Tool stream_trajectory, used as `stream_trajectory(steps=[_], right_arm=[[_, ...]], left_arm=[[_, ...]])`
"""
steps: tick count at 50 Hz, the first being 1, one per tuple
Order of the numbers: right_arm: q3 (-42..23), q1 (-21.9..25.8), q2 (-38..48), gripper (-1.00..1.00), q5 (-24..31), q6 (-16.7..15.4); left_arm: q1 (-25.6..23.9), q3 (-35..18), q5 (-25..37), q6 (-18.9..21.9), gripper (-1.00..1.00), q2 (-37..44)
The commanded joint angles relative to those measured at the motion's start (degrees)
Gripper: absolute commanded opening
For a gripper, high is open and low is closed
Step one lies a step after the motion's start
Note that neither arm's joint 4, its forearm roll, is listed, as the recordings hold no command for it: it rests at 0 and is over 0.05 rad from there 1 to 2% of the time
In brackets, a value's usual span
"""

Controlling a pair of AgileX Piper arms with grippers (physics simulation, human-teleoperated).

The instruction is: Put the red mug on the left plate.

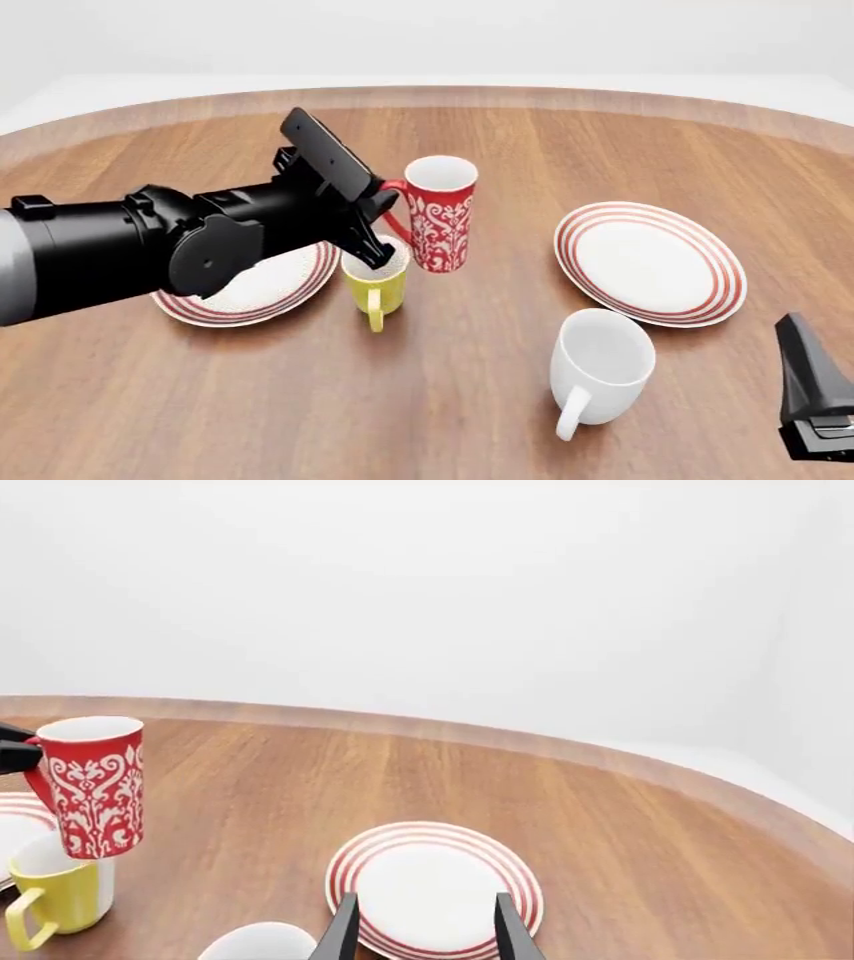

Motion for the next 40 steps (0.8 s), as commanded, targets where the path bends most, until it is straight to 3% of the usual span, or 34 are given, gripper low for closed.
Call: stream_trajectory(steps=[1, 40], right_arm=[[-0.04, -0.06, 0.00, 1.00, 0.04, -0.02], [0.14, -0.13, 0.00, 1.00, -0.05, -0.12]], left_arm=[[3.69, 0.67, -2.83, 0.34, -1.00, 0.06], [16.62, 4.21, -10.92, 1.20, -1.00, 0.02]])
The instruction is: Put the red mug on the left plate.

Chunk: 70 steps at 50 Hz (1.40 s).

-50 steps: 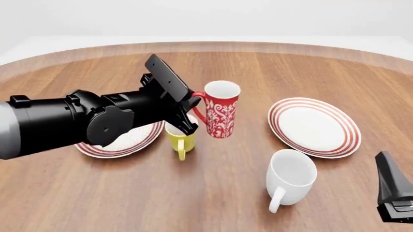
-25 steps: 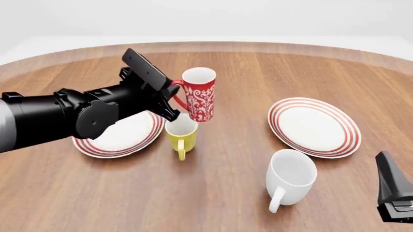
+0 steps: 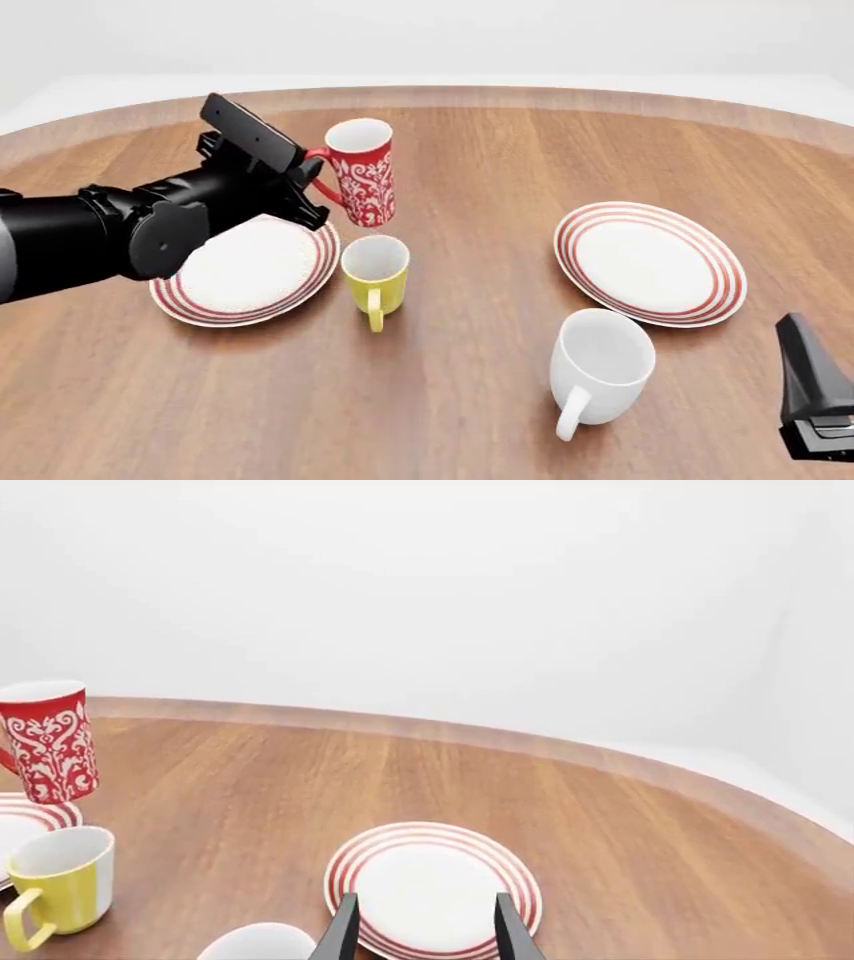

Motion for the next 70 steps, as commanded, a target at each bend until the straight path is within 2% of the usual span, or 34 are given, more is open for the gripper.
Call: stream_trajectory(steps=[1, 12, 30, 40, 47, 62, 70], right_arm=[[0.20, -0.04, 0.00, 1.00, -0.01, -0.02], [0.29, -0.12, 0.00, 1.00, 0.01, -0.06], [0.19, -0.13, 0.00, 1.00, 0.13, 0.04], [0.00, -0.23, 0.00, 1.00, -0.06, -0.03], [-0.14, -0.37, 0.00, 1.00, -0.18, 0.04], [-0.16, -0.50, 0.00, 1.00, -0.13, 0.18], [-0.19, -0.58, 0.00, 1.00, -0.05, 0.26]], left_arm=[[3.89, 1.74, -2.68, 0.56, -1.00, -0.69], [8.27, 4.08, -6.25, 1.88, -1.00, -0.40], [14.53, 9.93, -16.60, 4.11, -1.00, 2.06], [17.75, 12.87, -23.18, 6.22, -1.00, 4.78], [20.62, 15.47, -30.04, 7.86, -1.00, 6.74], [21.74, 14.75, -35.53, 7.87, -1.00, 11.86], [21.78, 13.33, -35.80, 7.29, -1.00, 14.28]])
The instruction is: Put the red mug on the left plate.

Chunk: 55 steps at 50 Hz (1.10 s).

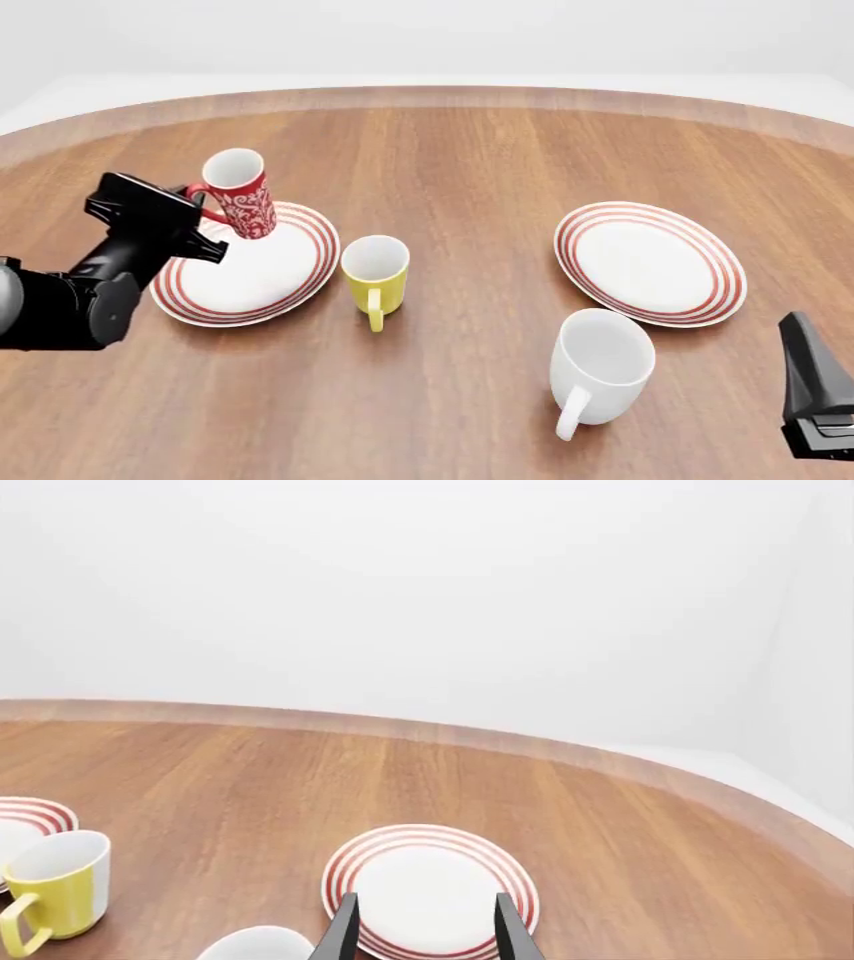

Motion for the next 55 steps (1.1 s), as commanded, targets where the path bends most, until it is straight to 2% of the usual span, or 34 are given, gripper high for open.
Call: stream_trajectory(steps=[1, 21, 55], right_arm=[[-0.02, -0.16, 0.00, 1.00, 0.01, 0.17], [-0.02, -0.17, 0.00, 1.00, 0.09, 0.44], [-0.23, -0.13, 0.00, 1.00, -0.18, 0.23]], left_arm=[[0.77, -1.35, -2.83, 0.24, -1.00, 3.79], [0.61, -1.85, -5.27, -1.09, -1.00, 6.47], [1.54, 0.50, -8.35, -1.26, -1.00, 10.62]])
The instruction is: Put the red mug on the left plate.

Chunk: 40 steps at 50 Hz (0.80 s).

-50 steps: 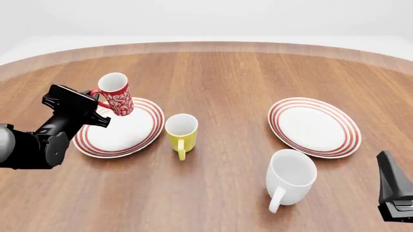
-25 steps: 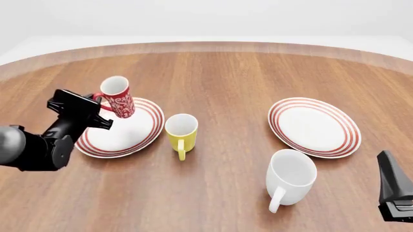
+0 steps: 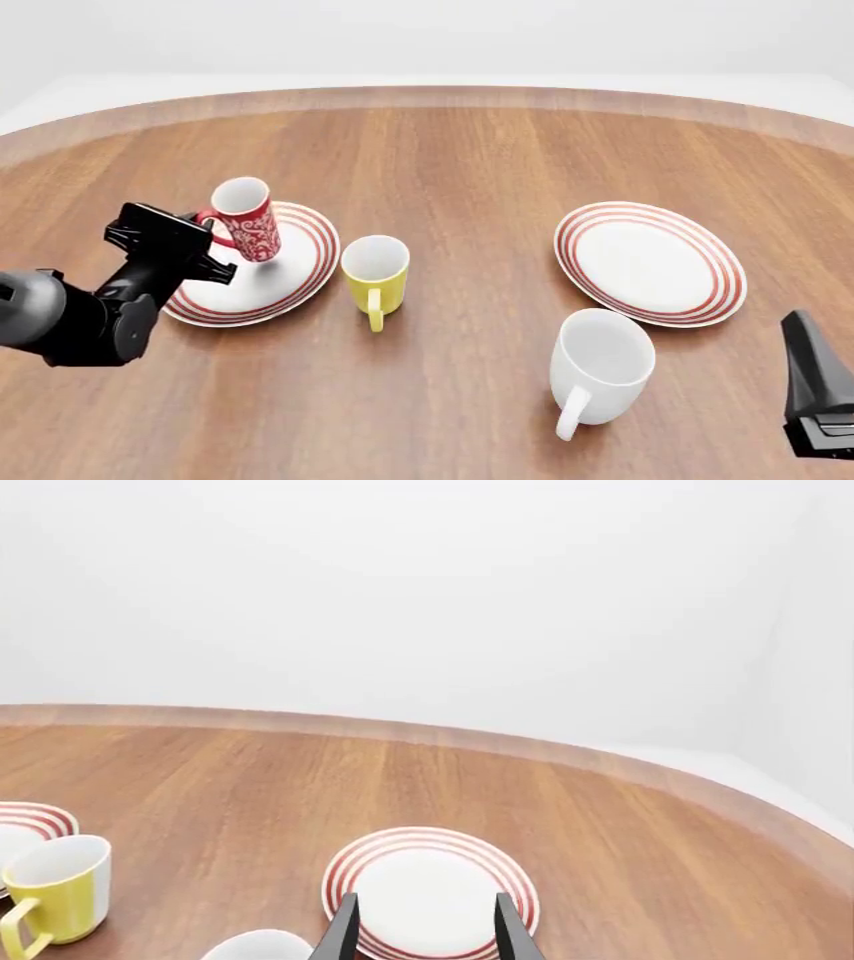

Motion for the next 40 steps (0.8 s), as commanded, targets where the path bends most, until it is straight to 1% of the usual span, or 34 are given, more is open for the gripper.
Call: stream_trajectory(steps=[1, 13, 35, 36, 40], right_arm=[[0.00, -0.12, 0.00, 1.00, -0.10, 0.02], [-0.18, -0.21, 0.00, 1.00, 0.01, 0.21], [-0.23, -0.41, 0.00, 1.00, 0.13, 0.33], [-0.18, -0.48, 0.00, 1.00, 0.11, 0.36], [-0.20, -0.44, 0.00, 1.00, 0.10, 0.31]], left_arm=[[0.76, 0.47, -1.35, 0.02, -1.00, 0.87], [1.28, 0.92, -2.83, -0.41, -1.00, 2.00], [0.92, 0.92, -2.38, -1.49, -1.00, 2.67], [0.80, 0.91, -2.20, -1.69, 1.00, 2.66], [0.70, 0.91, -2.06, -1.82, 1.00, 2.60]])
